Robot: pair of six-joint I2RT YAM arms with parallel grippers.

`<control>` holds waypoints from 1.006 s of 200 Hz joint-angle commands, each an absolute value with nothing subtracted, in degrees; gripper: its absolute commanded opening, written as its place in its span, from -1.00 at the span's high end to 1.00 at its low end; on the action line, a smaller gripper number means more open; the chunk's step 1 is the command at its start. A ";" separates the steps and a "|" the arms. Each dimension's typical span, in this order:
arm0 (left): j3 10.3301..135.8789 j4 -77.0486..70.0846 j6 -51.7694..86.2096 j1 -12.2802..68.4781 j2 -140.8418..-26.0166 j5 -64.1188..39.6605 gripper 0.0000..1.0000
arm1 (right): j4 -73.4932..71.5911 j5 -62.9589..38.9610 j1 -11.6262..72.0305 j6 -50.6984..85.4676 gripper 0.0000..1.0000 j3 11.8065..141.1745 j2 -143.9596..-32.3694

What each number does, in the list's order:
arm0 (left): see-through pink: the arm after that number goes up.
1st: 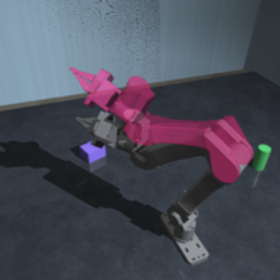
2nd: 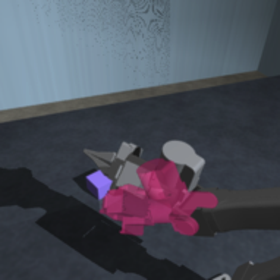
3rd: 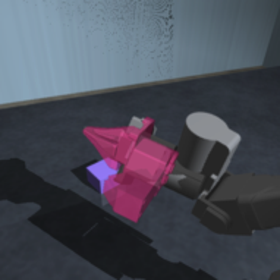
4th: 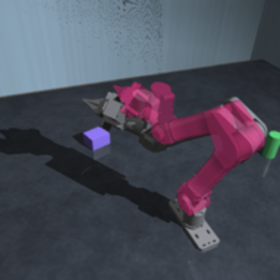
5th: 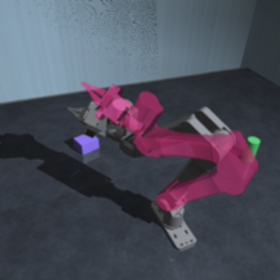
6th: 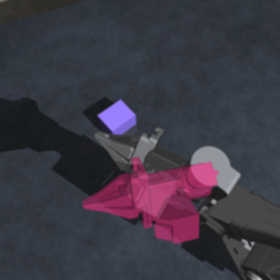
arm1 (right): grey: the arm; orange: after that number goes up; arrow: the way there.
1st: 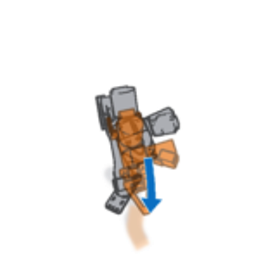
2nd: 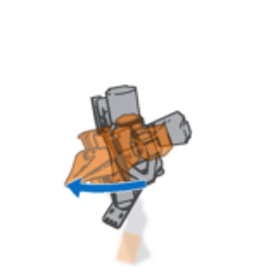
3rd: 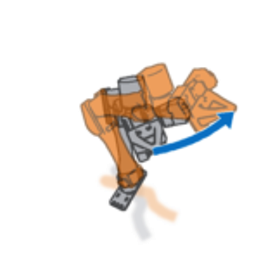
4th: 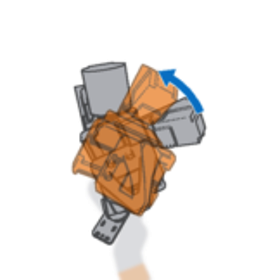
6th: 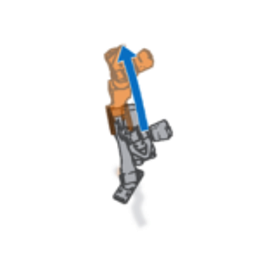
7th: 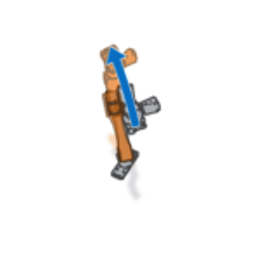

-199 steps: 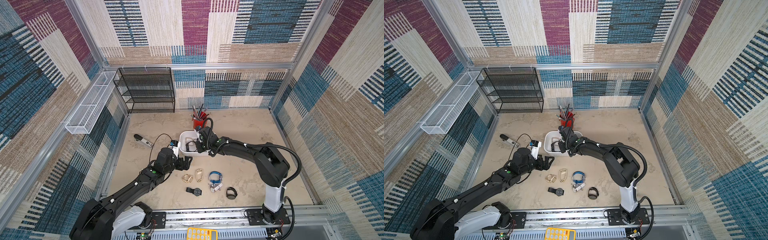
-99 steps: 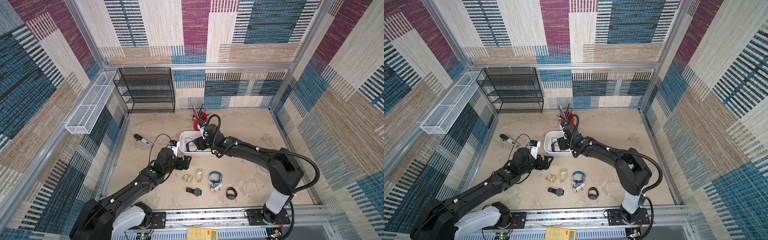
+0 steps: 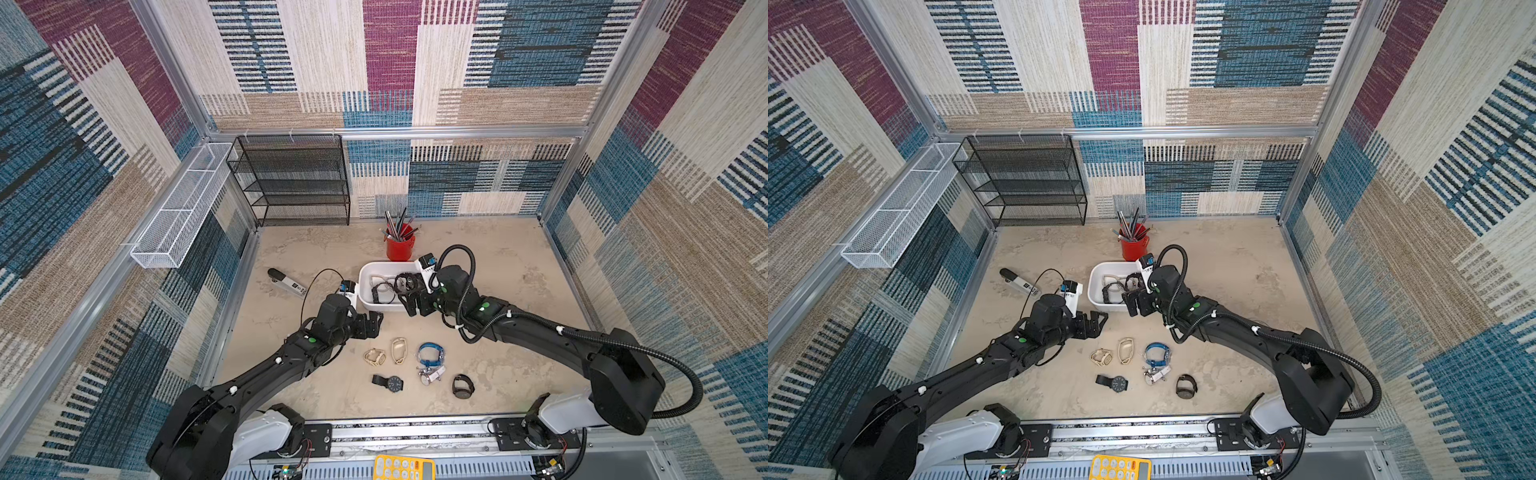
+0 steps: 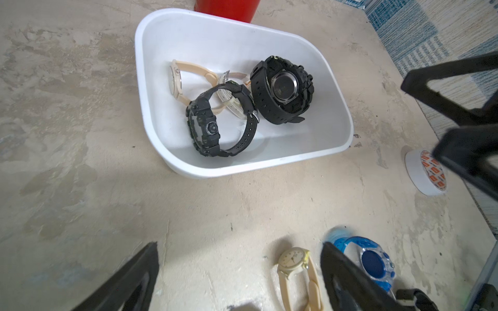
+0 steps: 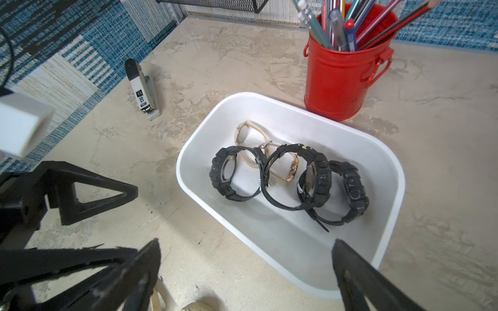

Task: Put the watch into the storage box
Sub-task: Pick up the watch at the center of the board.

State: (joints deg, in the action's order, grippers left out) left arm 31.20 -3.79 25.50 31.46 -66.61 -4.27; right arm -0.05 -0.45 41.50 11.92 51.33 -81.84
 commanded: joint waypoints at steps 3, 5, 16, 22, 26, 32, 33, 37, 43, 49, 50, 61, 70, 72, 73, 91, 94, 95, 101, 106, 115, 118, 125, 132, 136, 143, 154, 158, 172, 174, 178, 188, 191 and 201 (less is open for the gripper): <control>31.75 -3.18 25.77 31.38 -66.82 -4.54 -0.87 | -6.04 -1.05 41.43 11.45 -0.99 49.66 -79.88; 31.67 -3.01 25.76 31.38 -66.80 -4.43 -0.87 | -6.24 -1.10 41.47 11.43 -0.99 49.53 -79.80; 31.60 -1.28 25.88 31.40 -66.42 -3.98 -0.86 | -6.52 -0.89 41.48 11.22 -0.99 49.54 -79.60; 31.68 -0.07 25.99 31.38 -65.94 -4.00 -0.85 | -6.21 -0.67 41.48 11.25 -0.99 49.78 -79.54; 31.73 0.64 26.10 31.42 -65.49 -4.00 -0.85 | -6.24 -0.58 41.48 11.30 -0.99 49.90 -79.55; 31.73 2.04 26.10 31.38 -64.75 -4.40 -0.84 | -6.33 -0.57 41.48 11.28 -0.99 49.92 -79.54; 31.68 2.25 26.10 31.38 -64.63 -4.44 -0.83 | -6.33 -0.59 41.48 11.31 -0.99 49.92 -79.50; 31.50 2.99 26.10 31.38 -64.06 -4.61 -0.82 | -6.64 -0.61 41.48 11.31 -0.99 49.78 -79.41; 31.11 4.05 26.02 31.38 -63.23 -4.59 -0.80 | -7.21 -0.70 41.45 11.34 -0.99 49.48 -79.31; 30.67 5.06 25.99 31.38 -62.37 -4.28 -0.78 | -7.83 -0.70 41.48 11.27 -0.99 49.08 -79.22; 30.63 5.26 26.00 31.38 -62.30 -4.21 -0.78 | -7.92 -0.66 41.48 11.26 -0.99 49.06 -79.25; 30.09 7.93 26.23 31.38 -60.53 -3.23 -0.72 | -8.29 -0.29 41.48 11.16 -0.99 48.93 -79.32; 30.14 10.97 26.67 31.38 -59.29 -2.43 -0.68 | -7.84 0.06 41.48 11.16 -0.99 49.42 -79.53; 30.21 11.64 26.77 31.38 -59.01 -2.25 -0.66 | -7.63 0.16 41.48 11.16 -0.99 49.54 -79.54; 30.22 12.02 26.83 31.38 -58.86 -2.18 -0.66 | -7.63 0.16 41.48 11.16 -0.99 49.54 -79.54; 30.51 17.00 27.16 31.38 -56.98 -2.37 -0.53 | -8.18 0.32 41.48 11.15 -0.99 49.55 -79.39; 30.50 17.69 27.23 31.38 -56.75 -2.37 -0.50 | -8.33 0.28 41.48 11.16 -0.99 49.43 -79.39; 30.45 17.90 27.24 31.38 -56.67 -2.37 -0.49 | -8.43 0.27 41.48 11.16 -0.99 49.37 -79.42; 30.34 19.04 27.38 31.38 -56.41 -2.22 -0.45 | -8.88 0.34 41.48 11.03 -0.99 49.16 -79.32; 30.25 19.82 27.49 31.38 -56.21 -2.21 -0.42 | -9.09 0.41 41.48 10.95 -0.99 49.02 -79.36; 29.86 20.80 27.91 31.46 -56.03 -2.33 -0.37 | -9.07 0.47 41.44 10.96 -0.99 49.33 -79.60; 29.76 21.06 28.05 31.46 -56.06 -2.41 -0.36 | -8.97 0.52 41.48 10.97 -0.99 49.45 -79.76; 29.50 21.40 28.34 31.46 -56.07 -2.86 -0.33 | -8.67 0.40 41.48 11.07 -0.99 49.74 -79.91; 29.21 21.60 28.54 31.46 -56.28 -3.52 -0.31 | -8.66 0.02 41.48 11.07 -0.99 49.92 -79.98; 29.06 21.60 28.69 31.56 -56.42 -3.87 -0.30 | -8.63 0.00 41.47 11.06 -0.99 49.92 -80.11; 28.77 21.62 28.97 31.60 -56.75 -4.30 -0.28 | -8.71 0.00 41.48 11.07 -0.99 49.84 -80.12; 28.48 21.37 29.18 31.80 -57.49 -4.91 -0.27 | -8.88 0.13 41.48 11.07 -0.99 49.75 -80.27; 28.40 21.36 29.18 31.89 -57.76 -5.13 -0.26 | -8.72 0.12 41.43 11.14 -0.99 49.75 -80.33; 28.48 21.28 29.30 32.24 -58.59 -5.36 -0.22 | -8.70 0.09 41.48 11.45 -0.99 49.59 -80.33; 28.48 21.16 29.34 32.32 -58.68 -5.36 -0.22 | -8.72 0.07 41.48 11.47 -0.99 49.58 -80.33; 28.40 20.85 29.43 32.42 -58.84 -5.49 -0.20 | -8.86 0.00 41.48 11.50 -0.99 49.51 -80.31; 28.07 19.87 29.78 32.67 -59.05 -5.86 -0.19 | -8.88 -0.04 41.48 11.67 -0.99 49.40 -80.24; 27.92 19.41 29.94 32.76 -59.14 -5.95 -0.18 | -8.92 -0.05 41.48 11.68 -0.99 49.40 -80.24; 27.60 18.23 30.35 33.01 -59.53 -6.32 -0.16 | -8.83 0.00 41.46 11.77 -0.99 49.39 -80.30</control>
State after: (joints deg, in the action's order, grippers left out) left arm 28.29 20.27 28.67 32.56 -58.85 -4.89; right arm -6.59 0.01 41.50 11.51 49.47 -80.27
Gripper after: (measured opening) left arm 0.591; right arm 0.995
